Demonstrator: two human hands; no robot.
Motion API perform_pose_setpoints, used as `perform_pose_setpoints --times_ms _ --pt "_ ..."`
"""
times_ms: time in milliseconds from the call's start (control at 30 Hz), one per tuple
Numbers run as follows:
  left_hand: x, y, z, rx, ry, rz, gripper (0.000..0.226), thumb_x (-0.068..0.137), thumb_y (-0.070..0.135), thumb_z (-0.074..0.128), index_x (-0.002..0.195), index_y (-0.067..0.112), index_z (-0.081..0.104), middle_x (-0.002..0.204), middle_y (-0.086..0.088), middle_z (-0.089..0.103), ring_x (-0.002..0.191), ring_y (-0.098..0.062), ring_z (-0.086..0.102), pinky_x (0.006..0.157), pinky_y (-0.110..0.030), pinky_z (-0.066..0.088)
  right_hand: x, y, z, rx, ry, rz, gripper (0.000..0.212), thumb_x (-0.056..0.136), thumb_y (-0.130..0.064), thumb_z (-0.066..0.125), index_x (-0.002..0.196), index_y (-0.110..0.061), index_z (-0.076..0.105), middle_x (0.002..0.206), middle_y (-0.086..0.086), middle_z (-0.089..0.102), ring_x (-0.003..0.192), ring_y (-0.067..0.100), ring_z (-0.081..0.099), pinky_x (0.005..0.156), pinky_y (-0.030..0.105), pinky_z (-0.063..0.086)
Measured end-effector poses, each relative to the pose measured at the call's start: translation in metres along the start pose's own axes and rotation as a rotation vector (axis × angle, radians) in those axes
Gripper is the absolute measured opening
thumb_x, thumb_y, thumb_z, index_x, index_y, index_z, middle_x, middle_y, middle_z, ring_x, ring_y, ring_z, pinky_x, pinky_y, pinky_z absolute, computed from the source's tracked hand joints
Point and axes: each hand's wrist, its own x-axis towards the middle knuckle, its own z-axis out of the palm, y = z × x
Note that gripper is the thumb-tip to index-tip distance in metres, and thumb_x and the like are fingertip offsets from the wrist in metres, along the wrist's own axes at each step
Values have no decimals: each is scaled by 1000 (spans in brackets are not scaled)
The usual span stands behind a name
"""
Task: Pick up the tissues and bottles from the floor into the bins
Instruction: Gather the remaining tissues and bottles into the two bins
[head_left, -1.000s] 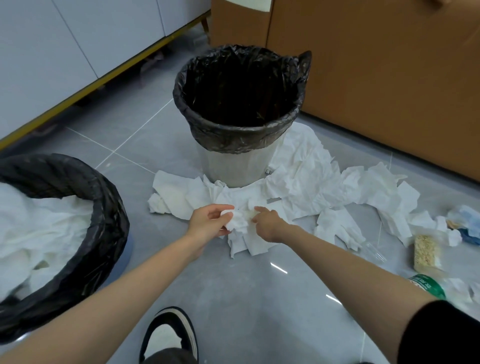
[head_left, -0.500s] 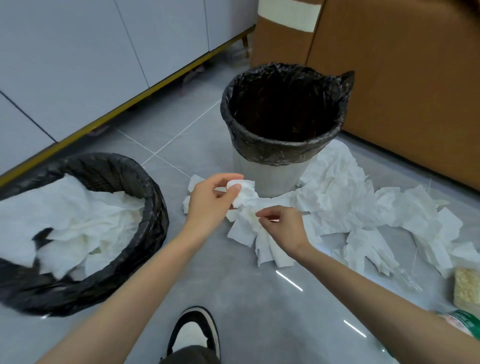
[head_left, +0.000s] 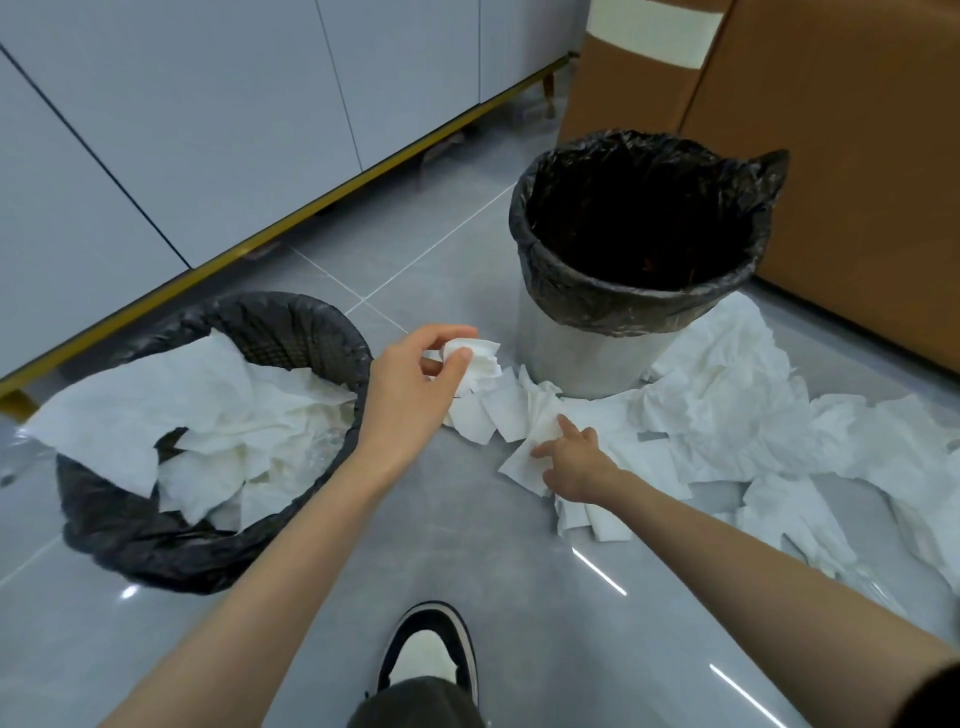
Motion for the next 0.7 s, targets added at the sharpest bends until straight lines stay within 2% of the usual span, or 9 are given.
perform_pose_setpoints --times_ms 100,200,300,367,433,500,600,700 --pt "0 -4 -2 -9 -14 4 24 88 14 61 96 36 66 92 22 66 80 -10 65 70 -16 49 8 4 9 12 17 -10 44 91 -8 46 135 -6 47 149 11 34 132 30 37 107 35 35" --pt "-1 -7 -3 0 -24 17 24 89 14 61 96 36 65 92 22 65 81 -10 65 70 -16 50 1 8 6 154 153 4 39 89 -2 47 126 -7 57 133 9 53 122 24 49 98 25 39" --pt "-2 -7 -4 -10 -12 9 24 89 14 61 96 36 65 93 22 66 80 -11 66 70 -15 49 -11 5 -8 489 413 48 25 84 -4 54 103 -14 67 110 3 66 93 18 59 75 21 41" --pt "-2 -7 -9 -6 19 9 22 89 14 61 98 33 67 94 19 67 81 -12 66 72 -20 51 -20 -6 -20 869 478 70 19 81 -7 64 98 -14 63 105 2 64 89 18 61 74 22 46" --pt "0 -8 -19 5 70 9 19 90 15 60 101 29 68 97 14 68 83 -12 66 72 -24 53 -30 -25 -35 1299 360 25 28 81 -4 69 105 -9 56 108 12 61 90 21 64 76 25 55" --pt "2 -8 -33 40 136 18 20 91 17 59 105 27 69 98 15 68 84 -7 64 73 -22 54 -42 -49 -54 1594 200 -90 35 83 0 68 112 -4 49 105 18 60 86 22 64 76 25 58" --pt "5 -8 -61 92 245 8 21 92 17 56 106 28 68 96 19 65 81 -3 61 71 -15 51 -60 -89 -80 1735 21 -287 37 85 3 64 116 -5 45 97 17 62 81 22 64 77 26 58" --pt "9 -12 -86 161 355 2 21 92 19 53 104 28 68 99 14 65 79 -5 61 70 -15 50 -65 -130 -95 1682 -24 -421 34 85 8 61 112 -6 45 96 16 64 77 19 66 77 29 59"
